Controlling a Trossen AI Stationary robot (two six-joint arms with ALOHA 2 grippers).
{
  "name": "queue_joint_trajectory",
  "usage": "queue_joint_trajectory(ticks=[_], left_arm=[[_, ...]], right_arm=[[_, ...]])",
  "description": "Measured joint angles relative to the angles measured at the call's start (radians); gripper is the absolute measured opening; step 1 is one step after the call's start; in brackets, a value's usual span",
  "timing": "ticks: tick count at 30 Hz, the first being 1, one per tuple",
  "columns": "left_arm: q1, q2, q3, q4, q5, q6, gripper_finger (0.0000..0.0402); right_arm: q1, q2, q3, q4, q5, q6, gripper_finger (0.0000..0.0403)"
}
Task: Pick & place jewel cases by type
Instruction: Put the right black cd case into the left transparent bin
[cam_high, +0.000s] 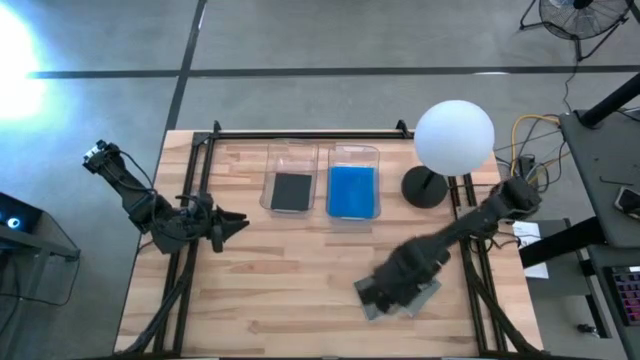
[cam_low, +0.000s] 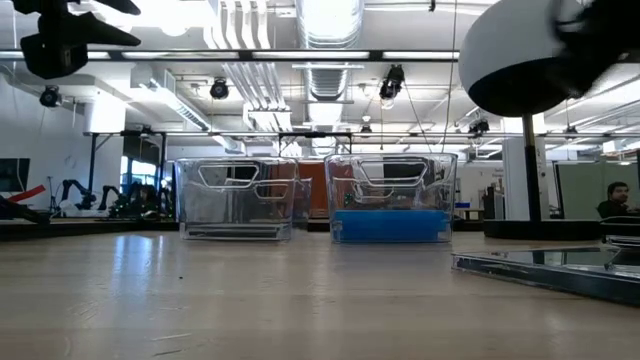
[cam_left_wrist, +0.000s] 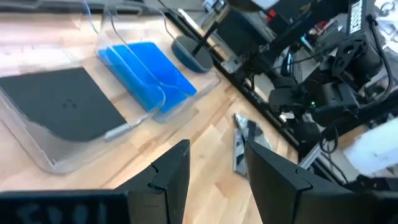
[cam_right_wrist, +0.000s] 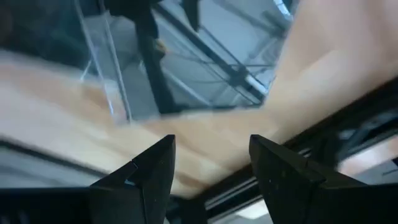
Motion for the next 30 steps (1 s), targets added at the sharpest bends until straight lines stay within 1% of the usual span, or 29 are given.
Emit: queue_joint_trajectory(ticks=[3, 6, 10, 13, 17, 21, 25, 29, 30], left_arm=[[0.000, 0.004, 0.000, 0.000, 0.015, -0.010, 0.0135], [0.000, 0.008, 0.000, 0.001, 0.015, -0.016, 0.0135], [0.001, 0.013, 0.000, 0.001, 0.010, -0.018, 0.0135], [0.001, 0.012, 0.000, 0.002, 0.008, -0.023, 0.0135], [0.001, 0.012, 0.000, 0.002, 0.008, -0.030, 0.0135], [0.001, 0.012, 0.000, 0.002, -0.003, -0.032, 0.0135], [0.001, 0.012, 0.000, 0.002, -0.021, -0.033, 0.0135], [0.001, 0.014, 0.000, 0.003, -0.028, -0.042, 0.0135], [0.001, 0.015, 0.000, 0.002, -0.028, -0.044, 0.0135]], right_arm=[[0.092, -0.044, -0.086, 0.035, -0.065, 0.072, 0.0201], [0.167, -0.079, -0.174, 0.131, -0.084, 0.157, 0.0201], [0.208, -0.102, -0.294, 0.314, -0.086, 0.198, 0.0201], [0.211, -0.102, -0.370, 0.370, -0.088, 0.204, 0.0201], [0.187, -0.102, -0.430, 0.375, -0.088, 0.226, 0.0201], [0.144, -0.091, -0.455, 0.392, -0.077, 0.165, 0.0201], [0.073, -0.064, -0.457, 0.466, -0.080, 0.091, 0.0201], [-0.016, -0.044, -0.442, 0.556, -0.092, 0.073, 0.0201], [-0.037, -0.040, -0.428, 0.572, -0.074, 0.063, 0.0201]])
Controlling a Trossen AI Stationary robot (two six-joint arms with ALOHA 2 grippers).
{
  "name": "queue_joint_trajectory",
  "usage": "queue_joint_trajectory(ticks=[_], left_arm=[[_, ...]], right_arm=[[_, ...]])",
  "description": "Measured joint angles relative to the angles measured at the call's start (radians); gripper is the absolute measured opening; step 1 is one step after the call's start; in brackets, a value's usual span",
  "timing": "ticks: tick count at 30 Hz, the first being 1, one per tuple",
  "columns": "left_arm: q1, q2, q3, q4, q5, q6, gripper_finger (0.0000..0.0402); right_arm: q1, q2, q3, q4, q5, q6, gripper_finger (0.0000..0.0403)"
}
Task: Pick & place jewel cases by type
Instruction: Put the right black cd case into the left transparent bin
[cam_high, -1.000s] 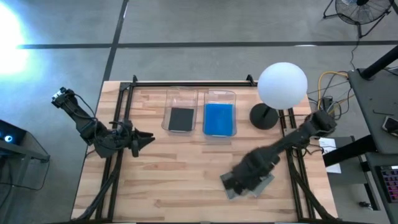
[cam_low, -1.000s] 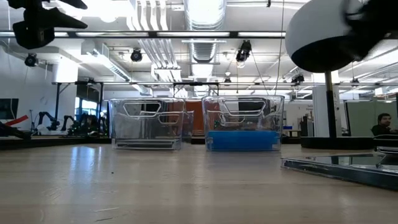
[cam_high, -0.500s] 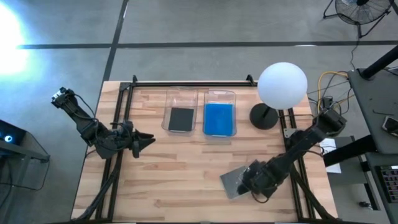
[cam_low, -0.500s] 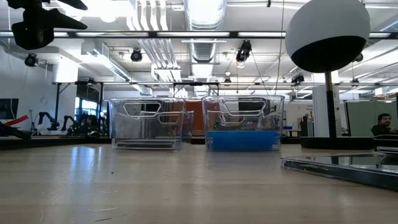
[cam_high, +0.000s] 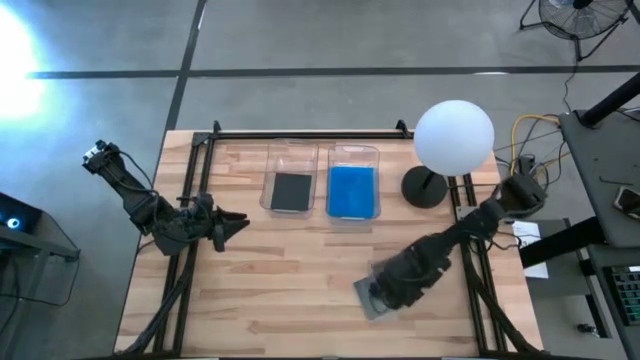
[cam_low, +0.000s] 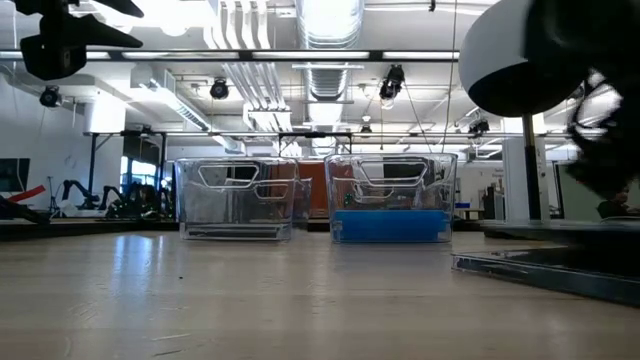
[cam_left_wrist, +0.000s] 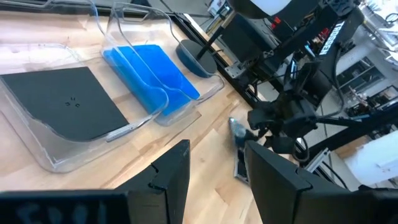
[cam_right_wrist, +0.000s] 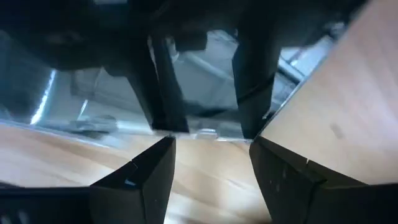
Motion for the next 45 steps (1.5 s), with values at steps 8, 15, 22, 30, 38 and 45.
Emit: queue_joint_trajectory(ticks=[8, 15, 22, 30, 38, 45], left_arm=[[0.003, 0.016, 0.000, 0.000, -0.007, -0.005, 0.0135], [0.003, 0.045, 0.000, 0.001, -0.006, -0.066, 0.0135], [0.050, 0.147, 0.000, 0.082, 0.175, -0.032, 0.0135], [0.177, 0.291, 0.000, 0.198, 0.467, 0.069, 0.0135], [0.192, 0.476, 0.001, 0.327, 0.614, 0.063, 0.0135], [0.318, 0.679, 0.001, 0.523, 0.531, -0.064, 0.0135]], right_arm=[[-0.077, 0.013, 0.162, 0.042, 0.256, -0.245, 0.0201], [-0.071, 0.013, 0.276, -0.040, 0.344, -0.220, 0.0201], [-0.076, 0.011, 0.162, 0.256, 0.345, 0.077, 0.0201], [-0.047, -0.010, 0.028, 0.612, 0.574, 0.378, 0.0201], [-0.030, -0.094, 0.031, 0.371, 0.630, 0.426, 0.0201], [-0.058, -0.104, -0.018, 0.367, 0.698, 0.394, 0.0201]])
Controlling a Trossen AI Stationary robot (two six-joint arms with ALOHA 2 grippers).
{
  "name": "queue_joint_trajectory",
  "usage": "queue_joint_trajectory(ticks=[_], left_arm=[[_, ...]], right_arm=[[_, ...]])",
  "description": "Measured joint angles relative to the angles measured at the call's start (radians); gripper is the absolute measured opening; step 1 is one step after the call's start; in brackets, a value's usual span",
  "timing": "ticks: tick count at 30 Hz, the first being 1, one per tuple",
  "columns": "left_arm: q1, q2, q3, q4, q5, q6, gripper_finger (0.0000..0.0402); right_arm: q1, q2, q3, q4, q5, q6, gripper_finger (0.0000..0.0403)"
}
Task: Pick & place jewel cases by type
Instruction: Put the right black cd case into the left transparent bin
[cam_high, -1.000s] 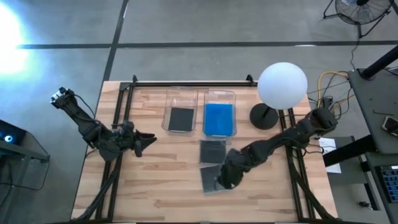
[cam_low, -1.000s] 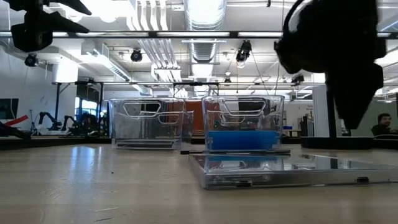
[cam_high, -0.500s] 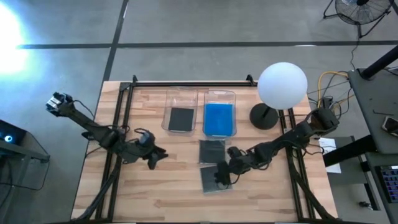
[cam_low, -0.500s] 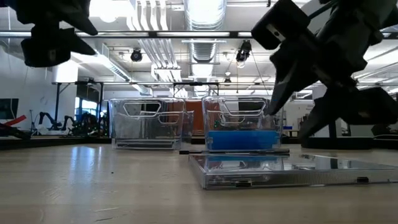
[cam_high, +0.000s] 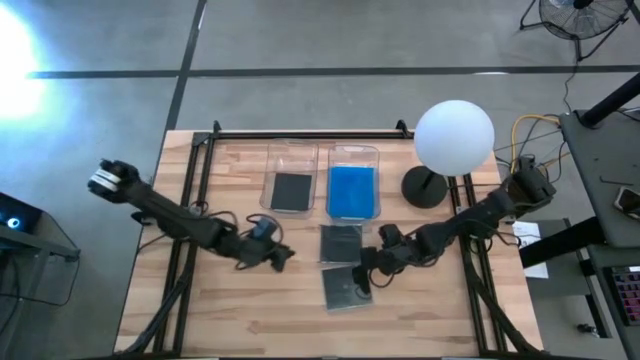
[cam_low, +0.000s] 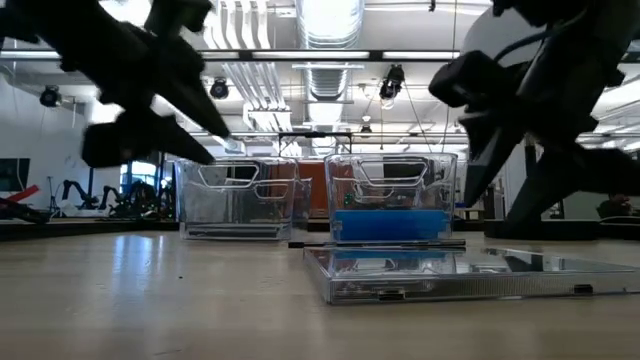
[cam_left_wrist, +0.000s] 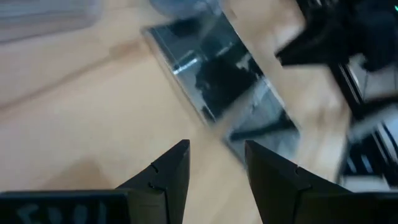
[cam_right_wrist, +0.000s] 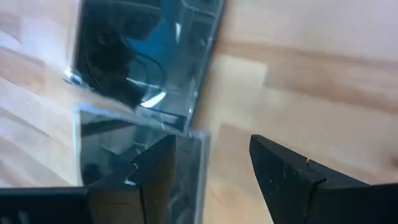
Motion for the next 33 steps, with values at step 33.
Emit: queue_joint_trajectory(ticks=[33], left_arm=[[0.133, 0.516, 0.149, 0.388, 0.265, 0.139, 0.0135]], right_arm=[[-0.081, 0.174, -0.104, 0.538, 0.015, -0.077, 0.0201]])
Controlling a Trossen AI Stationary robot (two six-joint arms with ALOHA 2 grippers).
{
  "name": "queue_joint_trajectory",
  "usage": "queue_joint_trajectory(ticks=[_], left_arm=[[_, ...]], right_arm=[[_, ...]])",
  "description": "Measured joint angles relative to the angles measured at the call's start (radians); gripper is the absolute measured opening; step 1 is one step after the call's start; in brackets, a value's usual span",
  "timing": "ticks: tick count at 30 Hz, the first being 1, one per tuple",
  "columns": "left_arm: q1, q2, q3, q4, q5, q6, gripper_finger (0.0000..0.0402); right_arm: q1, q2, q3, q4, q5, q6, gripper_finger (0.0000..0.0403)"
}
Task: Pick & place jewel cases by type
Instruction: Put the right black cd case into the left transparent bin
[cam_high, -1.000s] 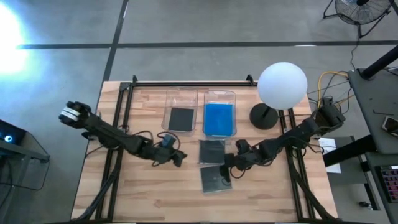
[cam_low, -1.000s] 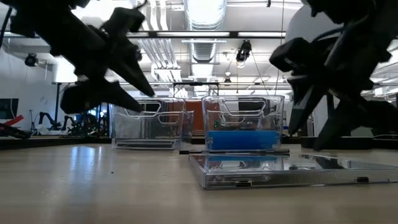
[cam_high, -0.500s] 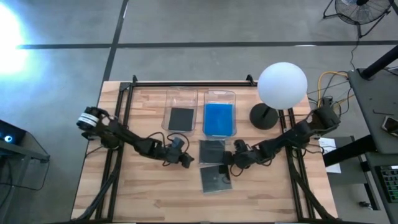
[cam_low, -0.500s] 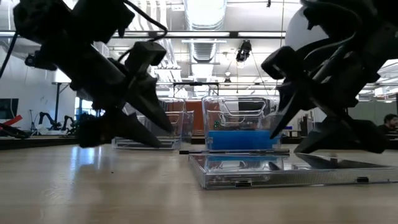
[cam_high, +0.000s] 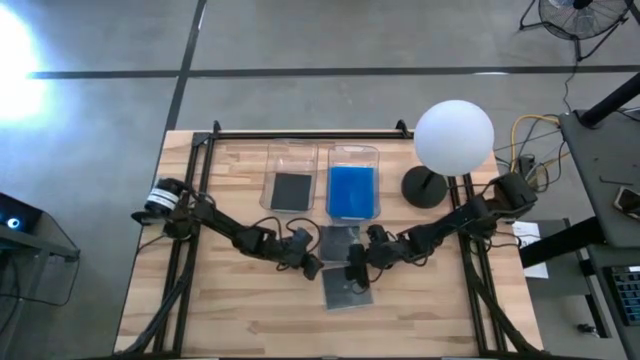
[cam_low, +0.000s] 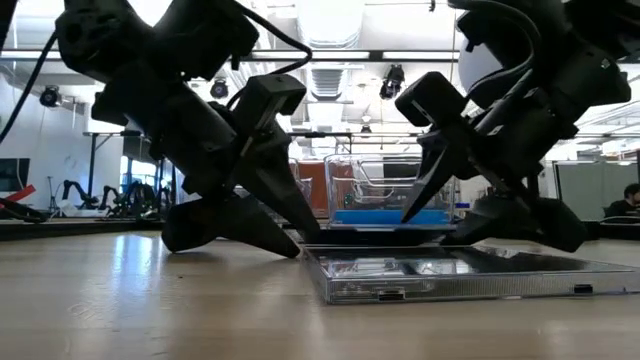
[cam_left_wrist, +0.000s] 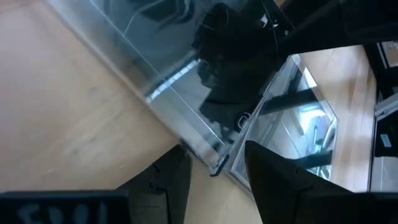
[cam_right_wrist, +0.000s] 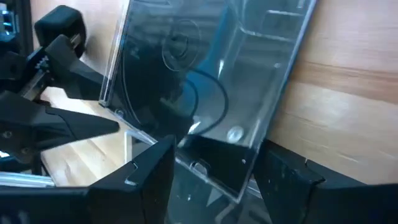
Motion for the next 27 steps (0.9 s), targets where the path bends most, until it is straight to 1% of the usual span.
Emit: queue_joint_trajectory(ticks=[6, 8, 11, 15, 21, 24, 27], left_arm=[[0.007, 0.001, 0.002, -0.002, 0.023, 0.031, 0.0135], [0.007, 0.001, 0.002, -0.001, 0.024, 0.034, 0.0135], [0.007, 0.001, 0.002, -0.003, 0.025, 0.035, 0.0135], [0.007, -0.002, 0.001, -0.004, 0.036, 0.036, 0.0135], [-0.002, -0.021, -0.001, -0.031, 0.042, 0.061, 0.0135], [-0.030, -0.067, -0.002, -0.119, 0.024, 0.114, 0.0135], [-0.075, -0.142, -0.003, -0.245, -0.044, 0.144, 0.0135]], right_arm=[[-0.002, 0.005, 0.012, 0.041, 0.054, -0.015, 0.0201], [-0.003, 0.004, 0.014, 0.044, 0.080, 0.036, 0.0200], [-0.002, 0.004, 0.007, 0.041, 0.138, 0.164, 0.0186], [-0.002, 0.004, 0.004, 0.042, 0.157, 0.269, 0.0148], [-0.001, 0.004, 0.004, 0.046, 0.157, 0.294, 0.0072], [0.004, 0.001, 0.004, 0.051, 0.156, 0.285, 0.0043], [0.017, 0.000, 0.004, 0.050, 0.156, 0.275, 0.0030]])
